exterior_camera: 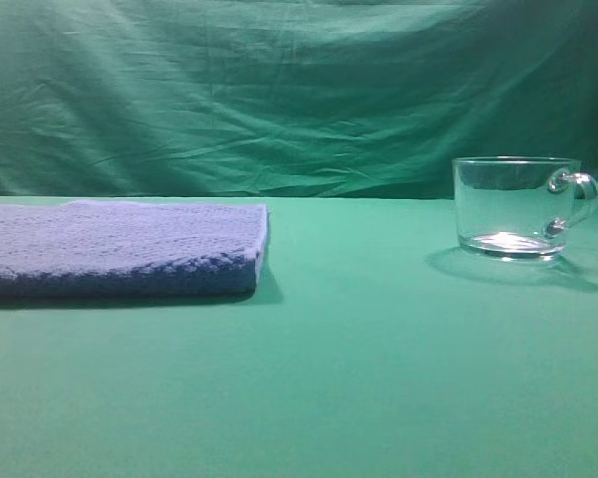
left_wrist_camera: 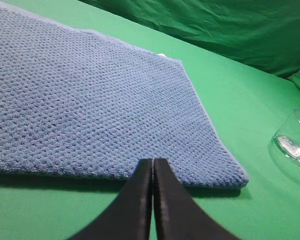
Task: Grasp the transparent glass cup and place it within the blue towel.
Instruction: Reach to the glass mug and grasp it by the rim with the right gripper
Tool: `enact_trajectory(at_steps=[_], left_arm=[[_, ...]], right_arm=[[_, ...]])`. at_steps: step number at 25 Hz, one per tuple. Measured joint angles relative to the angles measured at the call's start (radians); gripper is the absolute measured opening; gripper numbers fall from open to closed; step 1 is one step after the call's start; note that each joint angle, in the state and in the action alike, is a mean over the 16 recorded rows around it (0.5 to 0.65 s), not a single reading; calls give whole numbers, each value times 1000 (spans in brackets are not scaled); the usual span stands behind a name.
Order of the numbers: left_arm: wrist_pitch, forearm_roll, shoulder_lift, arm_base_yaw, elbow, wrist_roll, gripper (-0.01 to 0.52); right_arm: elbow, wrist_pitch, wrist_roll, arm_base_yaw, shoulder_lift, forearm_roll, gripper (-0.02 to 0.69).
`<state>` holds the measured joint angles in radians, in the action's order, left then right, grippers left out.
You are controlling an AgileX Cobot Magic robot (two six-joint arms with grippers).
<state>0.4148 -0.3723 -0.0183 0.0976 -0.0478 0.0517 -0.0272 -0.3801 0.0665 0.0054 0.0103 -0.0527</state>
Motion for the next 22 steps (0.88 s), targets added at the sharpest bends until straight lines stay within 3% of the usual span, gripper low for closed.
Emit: enact_trajectory(at_steps=[22], left_arm=[[0,0,0,0,0,0,0]], right_arm=[[0,2,0,0,0,0,0]])
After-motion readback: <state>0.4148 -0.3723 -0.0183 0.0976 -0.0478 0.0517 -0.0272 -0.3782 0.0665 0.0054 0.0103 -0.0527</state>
